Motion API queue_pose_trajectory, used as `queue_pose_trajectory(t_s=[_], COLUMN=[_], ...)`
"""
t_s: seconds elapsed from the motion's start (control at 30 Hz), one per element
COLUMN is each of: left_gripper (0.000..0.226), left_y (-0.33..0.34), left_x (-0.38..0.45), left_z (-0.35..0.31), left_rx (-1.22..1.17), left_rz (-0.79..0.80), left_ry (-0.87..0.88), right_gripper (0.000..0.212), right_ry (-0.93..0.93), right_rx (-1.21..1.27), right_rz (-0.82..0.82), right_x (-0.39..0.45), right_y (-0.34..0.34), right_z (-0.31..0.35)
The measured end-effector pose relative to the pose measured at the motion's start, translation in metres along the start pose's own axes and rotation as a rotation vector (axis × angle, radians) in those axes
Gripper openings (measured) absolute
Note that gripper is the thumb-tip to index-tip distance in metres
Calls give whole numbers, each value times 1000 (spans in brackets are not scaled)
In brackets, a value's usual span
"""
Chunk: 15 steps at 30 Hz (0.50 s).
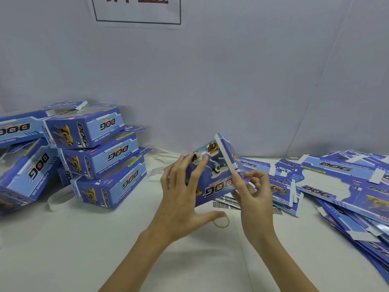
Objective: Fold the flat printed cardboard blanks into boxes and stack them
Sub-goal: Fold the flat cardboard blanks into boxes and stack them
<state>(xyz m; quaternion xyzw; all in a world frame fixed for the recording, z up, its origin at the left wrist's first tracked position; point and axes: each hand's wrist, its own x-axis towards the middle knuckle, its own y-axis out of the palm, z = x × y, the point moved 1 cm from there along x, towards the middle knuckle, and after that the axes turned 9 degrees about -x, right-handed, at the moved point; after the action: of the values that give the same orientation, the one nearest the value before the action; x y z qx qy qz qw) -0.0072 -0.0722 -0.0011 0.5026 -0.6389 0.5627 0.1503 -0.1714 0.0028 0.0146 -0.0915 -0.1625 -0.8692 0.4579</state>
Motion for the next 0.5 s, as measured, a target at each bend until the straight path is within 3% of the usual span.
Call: queue_pose_trajectory(t_s=[0.1,0.23,0.4,0.5], left_gripper=[119,113,128,135], left_y=[1,-16,-32,-41], left_x=[0,3,2,3], left_z=[-1,15,31,40], left_rx=[53,104,149,181], left_rz=[-7,-3,157,231], left_ry=[-83,-37,-2,16], right_gripper=[44,30,32,61], right_ry=[27,37,84,98], right_rx=[-91,-345,-434,-410], right_rz=[193,480,570,582], right_x=[-5,-17,-15,-10], right_y=[6,17,15,10], right_z=[-10,-18,-19,-17])
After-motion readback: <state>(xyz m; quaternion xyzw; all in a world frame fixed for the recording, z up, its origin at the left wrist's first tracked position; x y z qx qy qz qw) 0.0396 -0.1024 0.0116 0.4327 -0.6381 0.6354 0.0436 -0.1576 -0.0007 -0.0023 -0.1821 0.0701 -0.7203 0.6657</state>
